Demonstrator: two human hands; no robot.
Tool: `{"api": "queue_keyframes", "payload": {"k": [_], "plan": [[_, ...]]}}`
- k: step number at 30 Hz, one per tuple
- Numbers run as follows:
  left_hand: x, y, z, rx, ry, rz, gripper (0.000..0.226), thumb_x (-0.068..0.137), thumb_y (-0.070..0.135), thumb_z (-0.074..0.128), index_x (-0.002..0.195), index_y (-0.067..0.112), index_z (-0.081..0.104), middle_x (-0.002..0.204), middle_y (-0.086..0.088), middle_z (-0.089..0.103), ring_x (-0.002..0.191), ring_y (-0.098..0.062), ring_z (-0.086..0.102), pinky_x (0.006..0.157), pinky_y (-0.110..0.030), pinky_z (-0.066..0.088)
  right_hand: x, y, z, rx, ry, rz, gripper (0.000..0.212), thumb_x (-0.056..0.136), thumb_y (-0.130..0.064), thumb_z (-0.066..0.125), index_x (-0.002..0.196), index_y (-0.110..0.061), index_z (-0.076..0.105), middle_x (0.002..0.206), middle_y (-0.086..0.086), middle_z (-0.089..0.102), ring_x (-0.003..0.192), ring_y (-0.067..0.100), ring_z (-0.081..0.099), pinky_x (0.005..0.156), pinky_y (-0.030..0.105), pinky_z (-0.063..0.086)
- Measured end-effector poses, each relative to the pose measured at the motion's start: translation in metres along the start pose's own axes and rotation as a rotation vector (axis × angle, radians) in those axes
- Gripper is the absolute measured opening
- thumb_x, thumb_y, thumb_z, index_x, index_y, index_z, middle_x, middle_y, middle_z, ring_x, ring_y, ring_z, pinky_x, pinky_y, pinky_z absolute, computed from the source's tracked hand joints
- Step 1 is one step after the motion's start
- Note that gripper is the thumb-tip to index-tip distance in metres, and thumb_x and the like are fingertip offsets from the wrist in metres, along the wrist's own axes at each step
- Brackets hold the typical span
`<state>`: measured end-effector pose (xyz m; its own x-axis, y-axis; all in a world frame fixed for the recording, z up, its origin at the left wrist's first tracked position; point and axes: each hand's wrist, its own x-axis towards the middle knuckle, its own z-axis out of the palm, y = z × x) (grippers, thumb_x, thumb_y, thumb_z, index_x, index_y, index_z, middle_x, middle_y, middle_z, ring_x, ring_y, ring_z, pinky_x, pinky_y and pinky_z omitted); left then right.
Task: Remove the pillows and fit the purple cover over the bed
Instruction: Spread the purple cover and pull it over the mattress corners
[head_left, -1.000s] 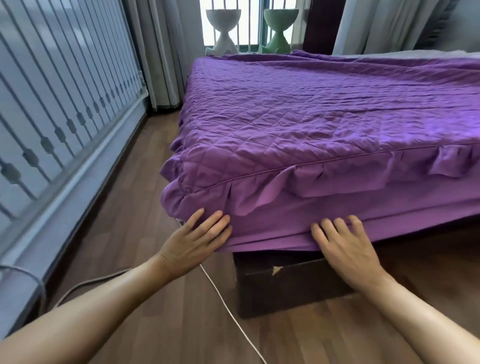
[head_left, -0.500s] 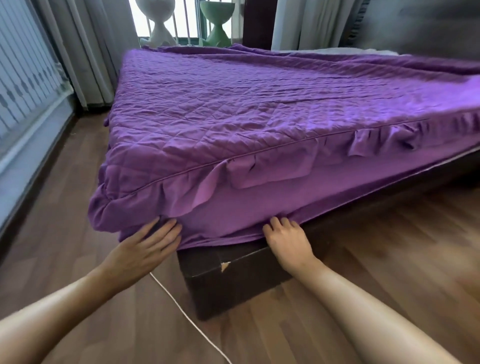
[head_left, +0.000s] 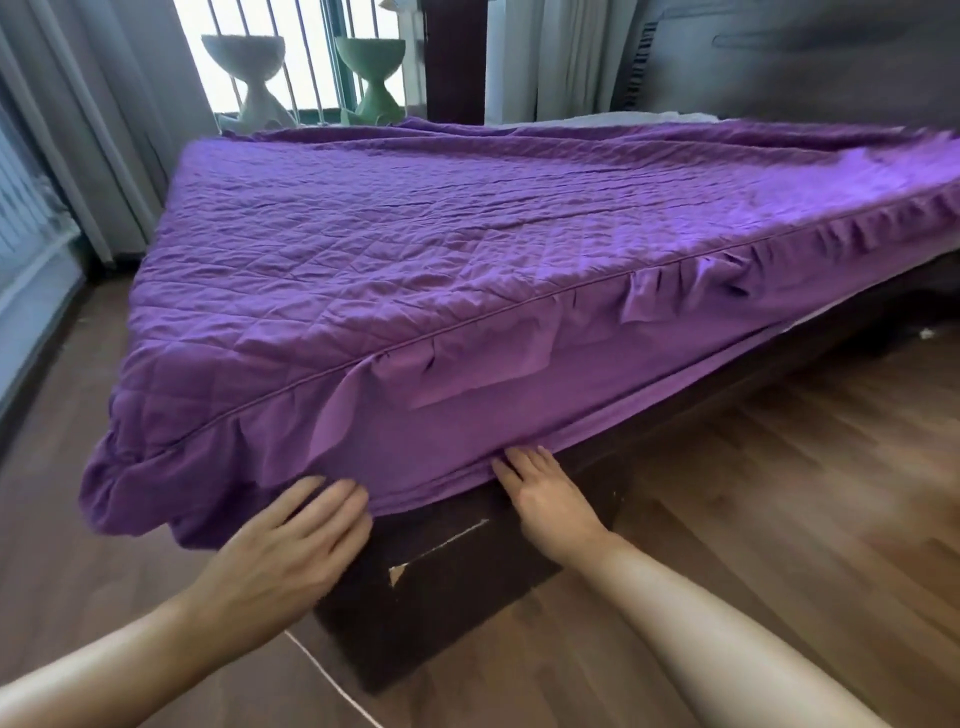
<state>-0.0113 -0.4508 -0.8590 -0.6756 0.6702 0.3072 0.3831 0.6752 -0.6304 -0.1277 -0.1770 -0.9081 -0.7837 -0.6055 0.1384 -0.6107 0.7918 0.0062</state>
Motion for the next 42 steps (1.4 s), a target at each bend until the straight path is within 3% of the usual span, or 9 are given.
{"api": "queue_keyframes", "payload": {"k": [4,8,13,18,22,26,33,38,42], "plan": [[0.065,-0.013,-0.034,0.016,0.214,-0.022,0.046,0.096,0.003,0.022,0.103,0.008,0.068,0.113,-0.014,0.066,0.102,-0.030,0.064,0.098,-0.045,0.037,0.011,0.009,-0.011,0.058,-0.026,0.099,0.062,0.088,-0.003,0.043,0.147,-0.008,0.025,0.153,0.016,0.023,0.142,0.030,0.016,0.118,0.038,0.001],[0.116,-0.038,-0.044,0.034,0.271,-0.126,0.030,0.084,0.009,0.048,0.109,0.009,0.064,0.116,-0.012,0.062,0.111,-0.033,0.055,0.098,-0.045,0.036,0.014,0.014,-0.012,0.126,-0.020,0.103,0.054,0.082,-0.003,0.049,0.135,-0.008,0.044,0.140,0.017,0.041,0.132,0.032,0.035,0.115,0.041,0.015],[0.168,-0.053,-0.045,-0.029,0.182,-0.190,0.051,0.071,0.029,0.072,0.116,0.008,0.059,0.112,-0.010,0.062,0.109,-0.031,0.052,0.091,-0.046,0.037,0.014,0.039,-0.033,0.036,0.498,0.195,0.024,0.075,-0.011,0.054,0.096,-0.017,0.062,0.091,0.002,0.063,0.083,0.024,0.059,0.080,0.032,0.038],[0.210,-0.053,-0.042,-0.019,-0.105,-0.199,0.080,0.045,0.047,0.087,0.109,0.006,0.061,0.105,-0.015,0.064,0.096,-0.035,0.061,0.082,-0.048,0.045,0.031,0.086,-0.083,-0.122,0.738,0.493,0.050,0.074,-0.006,0.063,0.122,-0.014,0.048,0.115,0.011,0.056,0.096,0.029,0.055,0.081,0.041,0.045],[0.224,-0.048,-0.040,0.073,0.034,-0.168,0.008,0.075,0.011,0.056,0.082,0.012,0.061,0.077,-0.009,0.063,0.065,-0.030,0.061,0.064,-0.041,0.048,0.047,0.115,-0.107,-0.251,0.481,0.530,0.079,0.069,-0.010,0.067,0.142,-0.012,0.036,0.137,0.019,0.047,0.121,0.036,0.049,0.095,0.052,0.042],[0.221,-0.056,-0.039,-0.009,0.119,-0.171,0.011,0.074,0.010,0.048,0.074,0.017,0.057,0.066,-0.001,0.060,0.062,-0.029,0.062,0.063,-0.040,0.046,0.064,0.131,-0.124,-0.367,0.378,0.470,0.035,0.079,-0.015,0.047,0.103,-0.015,0.071,0.100,0.010,0.069,0.101,0.030,0.062,0.095,0.049,0.044],[0.217,-0.070,-0.028,-0.149,-0.128,-0.199,0.037,0.090,0.050,0.030,0.076,0.027,0.055,0.075,0.008,0.061,0.076,-0.025,0.065,0.071,-0.041,0.044,0.042,0.146,-0.102,-0.510,0.577,0.240,0.018,0.074,-0.006,0.049,0.067,-0.013,0.064,0.060,0.005,0.058,0.067,0.026,0.054,0.094,0.048,0.045],[0.269,-0.058,-0.049,-0.253,-0.085,-0.219,0.058,0.084,0.062,0.027,0.123,0.029,0.055,0.125,0.002,0.061,0.116,-0.023,0.057,0.095,-0.041,0.044,0.044,0.159,-0.110,-0.363,0.631,0.167,0.043,0.074,-0.012,0.052,0.117,-0.012,0.057,0.109,0.009,0.061,0.102,0.029,0.055,0.102,0.051,0.036],[0.310,-0.051,-0.024,-0.408,-0.320,-0.149,0.064,0.083,0.069,0.008,0.142,0.049,-0.004,0.153,0.014,-0.008,0.144,-0.016,-0.007,0.117,-0.042,0.006,0.044,0.177,-0.123,-0.235,0.282,0.306,0.074,0.090,-0.010,0.044,0.150,-0.011,0.000,0.157,0.015,0.004,0.143,0.031,0.012,0.114,0.054,0.008]]}}
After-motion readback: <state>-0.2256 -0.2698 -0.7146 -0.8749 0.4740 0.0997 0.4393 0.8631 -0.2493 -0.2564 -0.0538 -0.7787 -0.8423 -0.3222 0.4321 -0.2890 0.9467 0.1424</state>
